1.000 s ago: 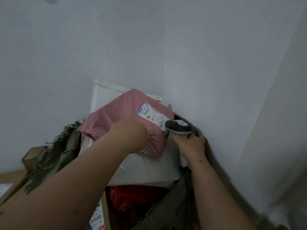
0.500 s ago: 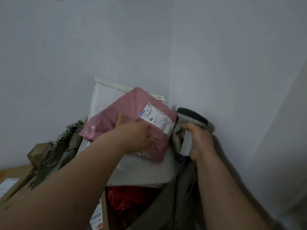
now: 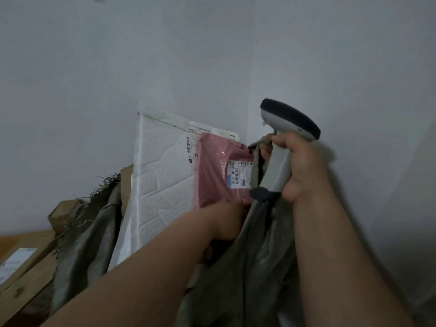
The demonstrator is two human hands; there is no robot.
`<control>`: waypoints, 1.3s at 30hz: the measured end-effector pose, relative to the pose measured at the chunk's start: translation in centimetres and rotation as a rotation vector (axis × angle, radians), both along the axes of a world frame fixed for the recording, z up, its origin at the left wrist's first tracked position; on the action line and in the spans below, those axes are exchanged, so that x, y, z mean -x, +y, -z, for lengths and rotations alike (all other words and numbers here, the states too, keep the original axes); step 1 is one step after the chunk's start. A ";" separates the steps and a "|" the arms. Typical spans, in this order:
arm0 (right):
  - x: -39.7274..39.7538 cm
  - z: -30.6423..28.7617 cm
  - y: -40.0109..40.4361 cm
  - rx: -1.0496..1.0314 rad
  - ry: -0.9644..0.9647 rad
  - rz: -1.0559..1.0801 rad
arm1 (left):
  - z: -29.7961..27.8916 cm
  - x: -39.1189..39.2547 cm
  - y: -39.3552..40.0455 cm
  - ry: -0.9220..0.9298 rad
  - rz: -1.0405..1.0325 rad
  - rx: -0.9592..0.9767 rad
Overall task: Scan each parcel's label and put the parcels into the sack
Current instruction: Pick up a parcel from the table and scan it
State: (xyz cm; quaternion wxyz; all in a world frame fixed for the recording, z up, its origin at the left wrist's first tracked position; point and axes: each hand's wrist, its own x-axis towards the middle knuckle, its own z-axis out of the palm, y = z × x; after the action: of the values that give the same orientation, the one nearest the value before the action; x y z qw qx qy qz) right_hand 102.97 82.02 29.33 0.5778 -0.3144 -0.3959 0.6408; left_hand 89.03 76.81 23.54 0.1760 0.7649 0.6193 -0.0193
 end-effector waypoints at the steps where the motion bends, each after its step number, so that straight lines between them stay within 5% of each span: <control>1: -0.1 0.3 0.1 0.011 -0.045 0.009 | -1.3 0.6 -0.4 -0.056 -0.002 -0.067; 3: -0.2 1.0 0.4 0.055 -0.098 0.015 | -3.7 2.9 -0.9 -0.041 -0.104 -0.369; 5: 0.2 1.6 0.3 0.110 -0.121 -0.013 | -5.1 6.5 -1.6 0.066 -0.441 -0.687; 7: 0.8 2.2 0.0 0.146 -0.147 -0.048 | -5.1 10.3 -2.6 0.001 -0.800 -0.641; 9: 1.6 2.5 -0.2 0.159 -0.161 -0.058 | -3.7 12.5 -3.3 -0.313 -0.910 -0.464; 11: 2.7 2.6 -0.4 0.164 -0.156 -0.045 | -1.5 12.1 -3.6 -0.704 -0.875 -0.432; 13: 3.9 2.4 -0.6 0.166 -0.150 -0.028 | 0.9 9.7 -4.1 -0.824 -0.827 -0.525; 19: 5.7 0.8 -1.5 0.055 -0.124 -0.072 | 5.4 3.2 -4.8 -0.722 -0.647 -0.792; 26: 6.6 2.3 -2.3 0.083 -0.184 -0.078 | 7.7 4.4 -3.9 -0.390 -0.668 -0.457; 32: 7.3 2.4 -2.1 0.011 -0.143 -0.044 | 5.6 8.6 -2.9 -0.507 -0.700 -0.240; 35: 7.3 4.1 -2.9 0.037 -0.239 -0.099 | 5.7 8.7 -3.9 -0.491 -0.668 -0.322; 39: 6.2 5.9 -3.8 0.067 -0.267 -0.083 | 6.0 9.4 -5.5 -0.715 -0.653 -0.503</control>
State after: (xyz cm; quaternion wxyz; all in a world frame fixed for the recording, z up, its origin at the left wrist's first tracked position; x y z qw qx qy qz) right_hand 96.72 78.22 23.46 0.4821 -0.3993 -0.4602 0.6295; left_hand 79.59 71.32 17.56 0.1838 0.5104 0.7117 0.4463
